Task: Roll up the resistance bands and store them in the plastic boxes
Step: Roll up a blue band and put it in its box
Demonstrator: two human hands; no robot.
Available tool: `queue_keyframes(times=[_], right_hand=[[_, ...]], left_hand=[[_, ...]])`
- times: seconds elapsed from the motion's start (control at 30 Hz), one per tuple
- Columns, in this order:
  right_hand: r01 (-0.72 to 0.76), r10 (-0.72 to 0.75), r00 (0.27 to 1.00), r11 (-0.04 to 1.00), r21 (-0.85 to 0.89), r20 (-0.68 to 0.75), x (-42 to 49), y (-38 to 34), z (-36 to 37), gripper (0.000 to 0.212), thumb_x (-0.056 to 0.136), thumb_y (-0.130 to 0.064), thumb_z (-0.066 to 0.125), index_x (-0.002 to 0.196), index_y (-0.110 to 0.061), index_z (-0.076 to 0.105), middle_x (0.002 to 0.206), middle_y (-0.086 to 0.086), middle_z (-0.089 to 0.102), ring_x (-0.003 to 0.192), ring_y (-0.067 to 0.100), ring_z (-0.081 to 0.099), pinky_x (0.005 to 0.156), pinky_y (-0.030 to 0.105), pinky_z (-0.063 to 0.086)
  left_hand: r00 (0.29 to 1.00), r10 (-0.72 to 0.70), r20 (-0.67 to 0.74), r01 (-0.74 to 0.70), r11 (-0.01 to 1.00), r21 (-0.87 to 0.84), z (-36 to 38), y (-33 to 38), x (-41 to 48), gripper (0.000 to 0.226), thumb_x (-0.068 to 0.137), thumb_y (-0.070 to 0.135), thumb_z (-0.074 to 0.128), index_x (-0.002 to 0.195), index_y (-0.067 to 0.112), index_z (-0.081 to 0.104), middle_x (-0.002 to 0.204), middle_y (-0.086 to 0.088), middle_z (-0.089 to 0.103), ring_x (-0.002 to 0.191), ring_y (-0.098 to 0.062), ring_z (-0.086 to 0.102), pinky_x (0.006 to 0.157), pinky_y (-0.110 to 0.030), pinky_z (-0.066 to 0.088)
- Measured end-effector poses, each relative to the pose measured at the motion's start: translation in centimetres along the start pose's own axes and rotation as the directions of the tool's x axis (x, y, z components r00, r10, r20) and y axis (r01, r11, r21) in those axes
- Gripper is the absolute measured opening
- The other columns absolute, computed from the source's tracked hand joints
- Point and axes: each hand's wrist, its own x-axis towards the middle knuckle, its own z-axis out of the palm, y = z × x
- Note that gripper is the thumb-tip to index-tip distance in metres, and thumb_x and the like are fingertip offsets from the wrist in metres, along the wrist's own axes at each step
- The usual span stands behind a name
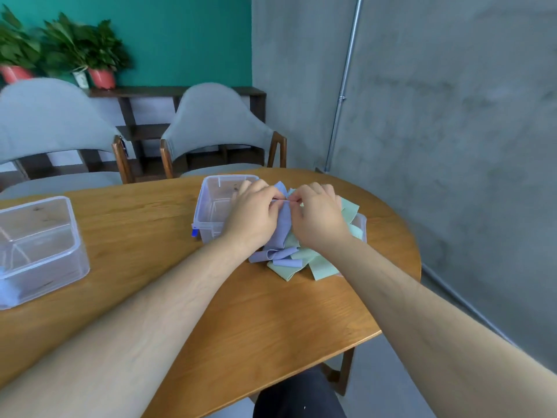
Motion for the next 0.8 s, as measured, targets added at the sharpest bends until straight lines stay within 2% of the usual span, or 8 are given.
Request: queue_keyframes(times=[0.07, 0.17, 0.3, 0.43, 0.5, 0.57, 0.67, 0.8], right_hand=[[0.001, 0.001, 1.0, 0.99, 0.138, -0.018, 1.0, -0.4, -1.7, 0.015, 0.1, -0.022, 0.047, 0.108, -0.02, 0.06, 0.11, -0.001, 0.06, 0.105, 0.022, 0.049, 0.087, 0.035, 0.039], [-0.025, 0.029, 1.0, 0.949, 0.315, -0.006, 2.7, -1.4, -5.0, 0.016, 0.097, -0.023, 0.053, 0.113, -0.021, 0.057, 0.1, -0.001, 0.062, 0.092, 0.016, 0.057, 0.077, 0.032, 0.048], [0.009, 0.037, 0.995, 0.898, 0.441, -0.096, 4.6, -2.6, -8.8, 0.009, 0.096, -0.015, 0.056, 0.098, -0.018, 0.064, 0.086, -0.007, 0.064, 0.075, 0.003, 0.055, 0.063, 0.018, 0.043], [0.1, 0.06, 0.961, 0.832, 0.546, -0.269, 5.9, -4.4, -11.9, 0.01, 0.094, -0.013, 0.059, 0.09, -0.022, 0.063, 0.084, -0.01, 0.064, 0.072, -0.004, 0.056, 0.064, 0.008, 0.041], [0.189, 0.015, 0.936, 0.819, 0.541, -0.351, 6.2, -5.6, -13.0, 0.01, 0.093, -0.013, 0.062, 0.09, -0.023, 0.064, 0.085, -0.01, 0.063, 0.076, -0.004, 0.057, 0.067, 0.007, 0.042], [0.274, -0.071, 0.921, 0.819, 0.505, -0.384, 6.2, -6.9, -13.5, 0.013, 0.093, -0.011, 0.061, 0.095, -0.021, 0.069, 0.09, -0.008, 0.065, 0.084, 0.0, 0.059, 0.07, 0.007, 0.043], [0.371, -0.18, 0.908, 0.767, 0.524, -0.379, 5.7, -8.0, -13.5, 0.024, 0.091, -0.004, 0.058, 0.103, -0.017, 0.074, 0.096, -0.003, 0.067, 0.089, 0.009, 0.062, 0.076, 0.017, 0.05], [0.387, -0.181, 0.911, 0.683, 0.62, -0.37, 5.2, -9.7, -13.0, 0.028, 0.09, -0.003, 0.058, 0.112, -0.017, 0.07, 0.105, -0.001, 0.065, 0.085, 0.014, 0.064, 0.079, 0.031, 0.055]], left_hand=[[0.998, -0.026, -0.049, 0.018, 0.987, -0.157, -1.2, 0.8, 1.3, 0.017, 0.101, 0.021, 0.053, 0.103, 0.019, 0.07, 0.102, 0.005, 0.058, 0.101, -0.017, 0.049, 0.089, -0.031, 0.04], [0.994, -0.035, -0.102, 0.001, 0.948, -0.317, -3.2, 2.5, 3.6, 0.014, 0.099, 0.014, 0.055, 0.1, 0.015, 0.069, 0.098, 0.003, 0.06, 0.089, -0.01, 0.054, 0.077, -0.023, 0.041], [0.972, -0.013, -0.236, -0.079, 0.925, -0.373, -6.2, 4.5, 5.5, 0.011, 0.096, 0.01, 0.059, 0.103, 0.013, 0.067, 0.099, 0.004, 0.057, 0.078, -0.006, 0.054, 0.071, -0.01, 0.039], [0.886, -0.096, -0.454, -0.13, 0.888, -0.44, -8.8, 6.5, 6.3, 0.01, 0.094, 0.013, 0.065, 0.1, 0.012, 0.056, 0.108, 0.005, 0.044, 0.08, -0.002, 0.059, 0.071, -0.012, 0.046], [0.88, -0.061, -0.472, -0.195, 0.859, -0.473, -9.6, 7.2, 6.3, 0.012, 0.097, 0.022, 0.065, 0.102, 0.013, 0.06, 0.109, 0.004, 0.05, 0.089, -0.001, 0.062, 0.077, -0.015, 0.05], [0.914, -0.068, -0.401, -0.197, 0.789, -0.582, -10.4, 7.9, 6.1, 0.017, 0.1, 0.032, 0.06, 0.11, 0.018, 0.063, 0.109, 0.006, 0.064, 0.097, -0.002, 0.065, 0.085, -0.02, 0.053], [0.912, -0.154, -0.38, -0.17, 0.701, -0.693, -11.9, 7.8, 5.5, 0.014, 0.102, 0.025, 0.056, 0.11, 0.019, 0.066, 0.101, 0.008, 0.072, 0.095, -0.003, 0.068, 0.083, -0.02, 0.053], [0.879, -0.169, -0.445, -0.161, 0.774, -0.612, -14.0, 5.9, 4.2, 0.017, 0.103, 0.014, 0.052, 0.109, 0.011, 0.068, 0.1, 0.006, 0.071, 0.093, -0.004, 0.066, 0.079, -0.016, 0.05]])
